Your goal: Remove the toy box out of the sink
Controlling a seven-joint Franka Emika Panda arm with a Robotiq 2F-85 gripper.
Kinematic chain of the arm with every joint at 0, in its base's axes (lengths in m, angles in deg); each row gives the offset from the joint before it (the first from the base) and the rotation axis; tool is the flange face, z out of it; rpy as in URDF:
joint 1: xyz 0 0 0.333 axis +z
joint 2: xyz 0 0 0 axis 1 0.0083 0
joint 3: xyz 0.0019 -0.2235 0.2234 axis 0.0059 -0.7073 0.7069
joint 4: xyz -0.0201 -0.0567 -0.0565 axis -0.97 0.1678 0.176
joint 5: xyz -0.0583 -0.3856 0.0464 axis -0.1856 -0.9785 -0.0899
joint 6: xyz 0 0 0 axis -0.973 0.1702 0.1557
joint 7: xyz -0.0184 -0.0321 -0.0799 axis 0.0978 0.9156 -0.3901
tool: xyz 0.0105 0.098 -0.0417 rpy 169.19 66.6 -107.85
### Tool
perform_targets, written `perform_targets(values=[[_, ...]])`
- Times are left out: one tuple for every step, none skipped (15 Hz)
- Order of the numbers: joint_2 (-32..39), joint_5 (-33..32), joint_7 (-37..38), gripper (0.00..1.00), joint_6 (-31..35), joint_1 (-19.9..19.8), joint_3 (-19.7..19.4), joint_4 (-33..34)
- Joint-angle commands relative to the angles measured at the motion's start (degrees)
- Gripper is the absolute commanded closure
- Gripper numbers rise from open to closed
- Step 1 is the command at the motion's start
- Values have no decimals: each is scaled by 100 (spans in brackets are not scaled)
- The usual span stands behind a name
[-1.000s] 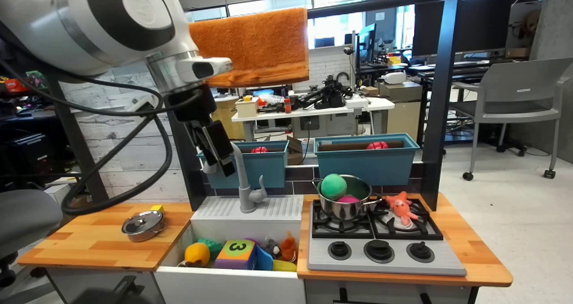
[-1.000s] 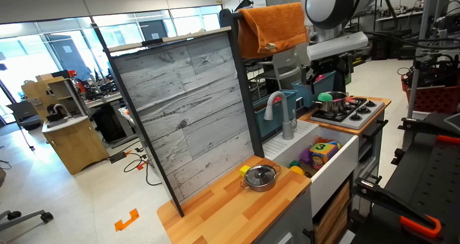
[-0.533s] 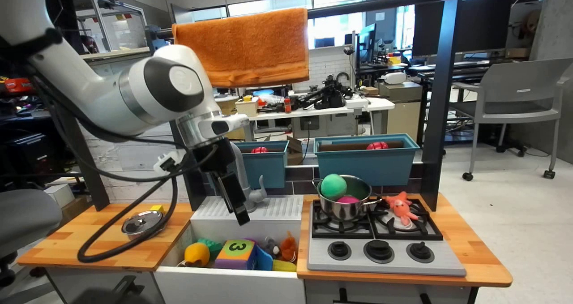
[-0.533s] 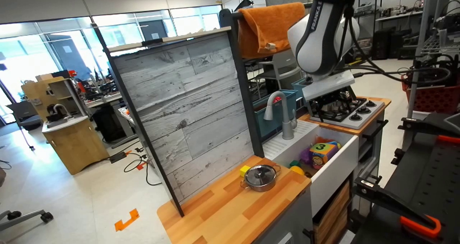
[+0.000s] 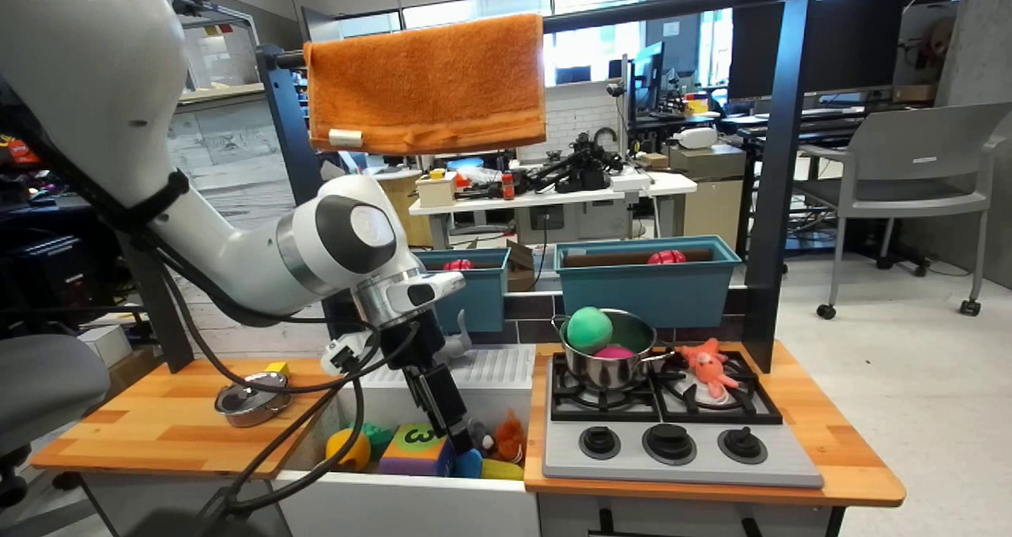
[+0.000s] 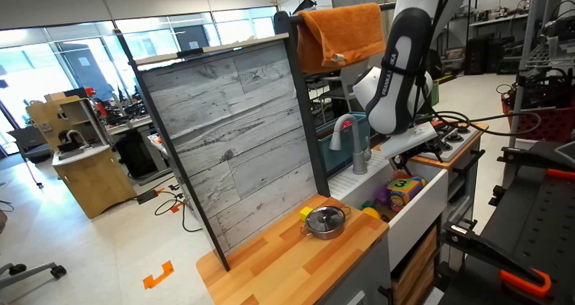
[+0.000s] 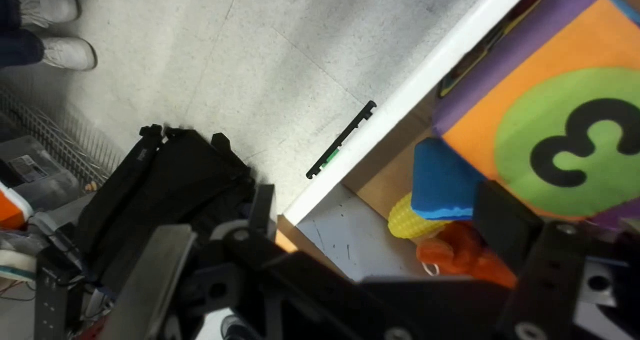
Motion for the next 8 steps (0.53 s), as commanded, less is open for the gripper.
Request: perform_targets(values=[[738, -29, -34, 0, -370, 41, -3, 840], [879, -38, -81, 0, -373, 54, 30, 939], [992, -75, -122, 0, -294, 94, 43, 995], [1050, -130, -180, 0, -170, 159, 51, 982], [1025, -189, -266, 0, -31, 241, 74, 895], [972, -257, -337, 0, 66, 302, 96, 836], [835, -295, -433, 0, 190, 353, 151, 696], [773, -299, -541, 0, 291, 389, 197, 634]])
